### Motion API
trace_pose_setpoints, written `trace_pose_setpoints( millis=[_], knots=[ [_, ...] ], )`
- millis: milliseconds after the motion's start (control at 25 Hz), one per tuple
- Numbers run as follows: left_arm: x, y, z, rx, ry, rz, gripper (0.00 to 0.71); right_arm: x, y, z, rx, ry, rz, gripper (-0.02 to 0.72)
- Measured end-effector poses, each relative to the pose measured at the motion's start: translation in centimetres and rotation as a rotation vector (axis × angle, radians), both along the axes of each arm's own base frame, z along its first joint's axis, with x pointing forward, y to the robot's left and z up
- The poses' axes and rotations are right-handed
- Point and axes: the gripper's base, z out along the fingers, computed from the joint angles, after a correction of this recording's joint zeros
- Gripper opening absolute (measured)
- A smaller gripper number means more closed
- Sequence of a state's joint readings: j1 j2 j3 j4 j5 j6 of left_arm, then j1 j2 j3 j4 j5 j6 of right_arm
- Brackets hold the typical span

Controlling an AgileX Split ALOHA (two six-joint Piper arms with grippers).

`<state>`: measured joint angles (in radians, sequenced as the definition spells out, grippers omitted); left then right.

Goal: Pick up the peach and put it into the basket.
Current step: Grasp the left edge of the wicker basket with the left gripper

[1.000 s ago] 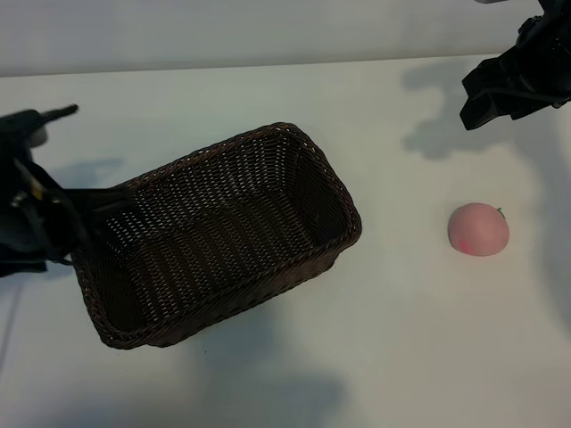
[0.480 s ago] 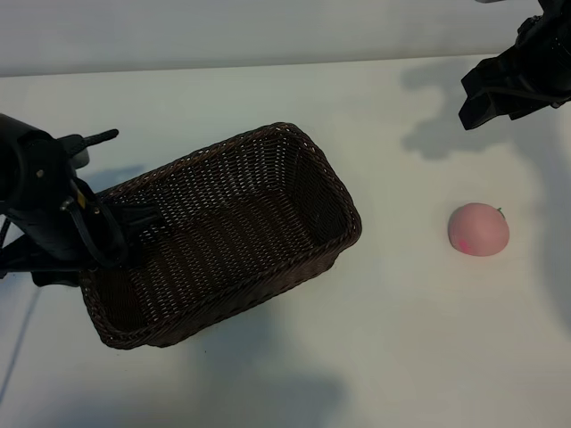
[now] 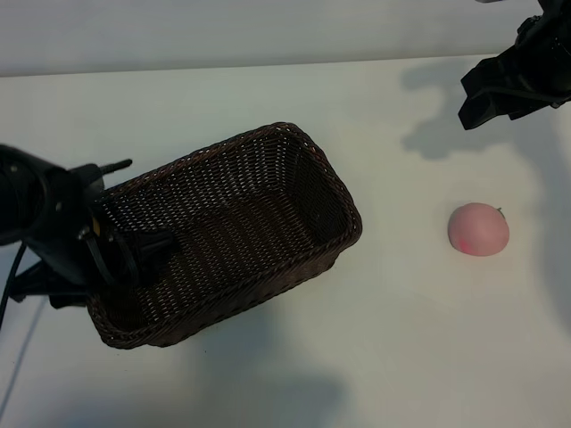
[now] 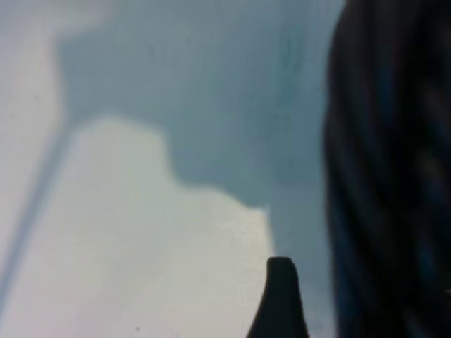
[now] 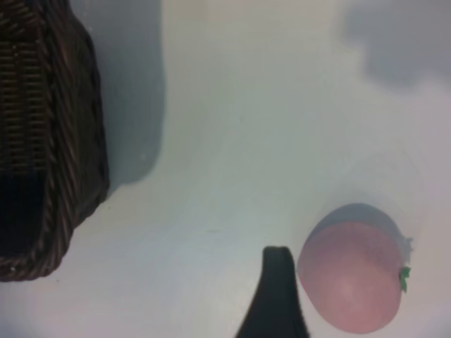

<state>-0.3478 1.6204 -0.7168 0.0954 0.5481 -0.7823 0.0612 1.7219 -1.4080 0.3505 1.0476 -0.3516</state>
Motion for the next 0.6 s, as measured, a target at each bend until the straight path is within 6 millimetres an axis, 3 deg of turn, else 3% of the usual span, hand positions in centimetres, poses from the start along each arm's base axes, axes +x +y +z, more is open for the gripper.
trace_pose_setpoints(
  millis=[400, 600],
  knots=[
    [0.02, -0.3, -0.33, -0.05, -0.038, 0.032, 0.585, 0.0, 0.01, 0.0, 0.002, 0.0, 0.0, 0.585],
    [0.01, -0.36, -0.33, -0.057, -0.036, 0.041, 0.518, -0.01, 0.07, 0.02, 0.008, 0.002, -0.001, 0.585]
  ],
)
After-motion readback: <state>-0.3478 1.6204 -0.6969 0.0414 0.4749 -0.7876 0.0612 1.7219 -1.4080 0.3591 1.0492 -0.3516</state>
